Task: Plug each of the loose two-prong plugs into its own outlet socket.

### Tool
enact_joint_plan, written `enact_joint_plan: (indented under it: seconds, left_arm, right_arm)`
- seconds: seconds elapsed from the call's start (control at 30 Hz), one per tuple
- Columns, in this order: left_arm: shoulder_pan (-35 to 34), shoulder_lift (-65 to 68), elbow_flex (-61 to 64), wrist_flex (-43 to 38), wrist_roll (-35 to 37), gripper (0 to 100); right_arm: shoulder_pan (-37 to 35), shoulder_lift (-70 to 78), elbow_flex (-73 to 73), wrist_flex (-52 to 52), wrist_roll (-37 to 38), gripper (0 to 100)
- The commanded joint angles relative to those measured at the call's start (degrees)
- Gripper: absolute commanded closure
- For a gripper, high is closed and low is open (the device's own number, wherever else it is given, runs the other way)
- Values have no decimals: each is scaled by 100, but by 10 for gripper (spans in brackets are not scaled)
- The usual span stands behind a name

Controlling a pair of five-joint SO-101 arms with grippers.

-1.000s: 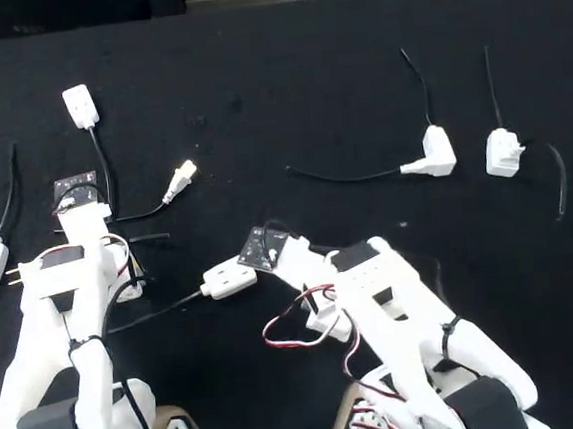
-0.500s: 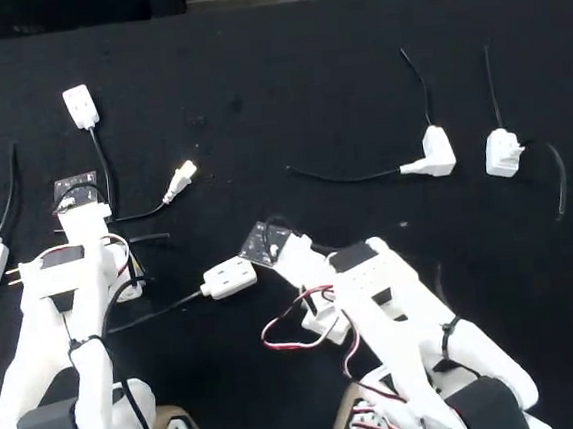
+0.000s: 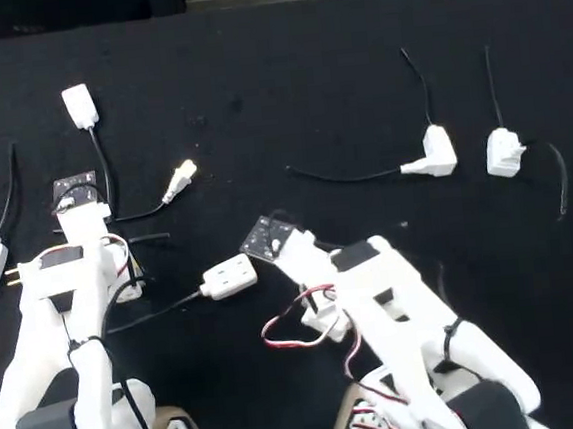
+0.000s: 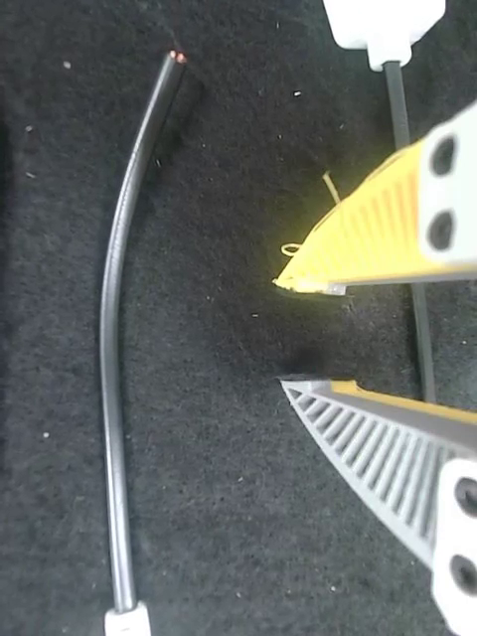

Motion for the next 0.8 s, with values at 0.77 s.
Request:
enact_joint_plan:
  seconds: [0.77]
  left_arm:
    - [-48,-167,-145,-44,62,855]
  right_arm:
    - [-545,-1798,602,88,-62,851]
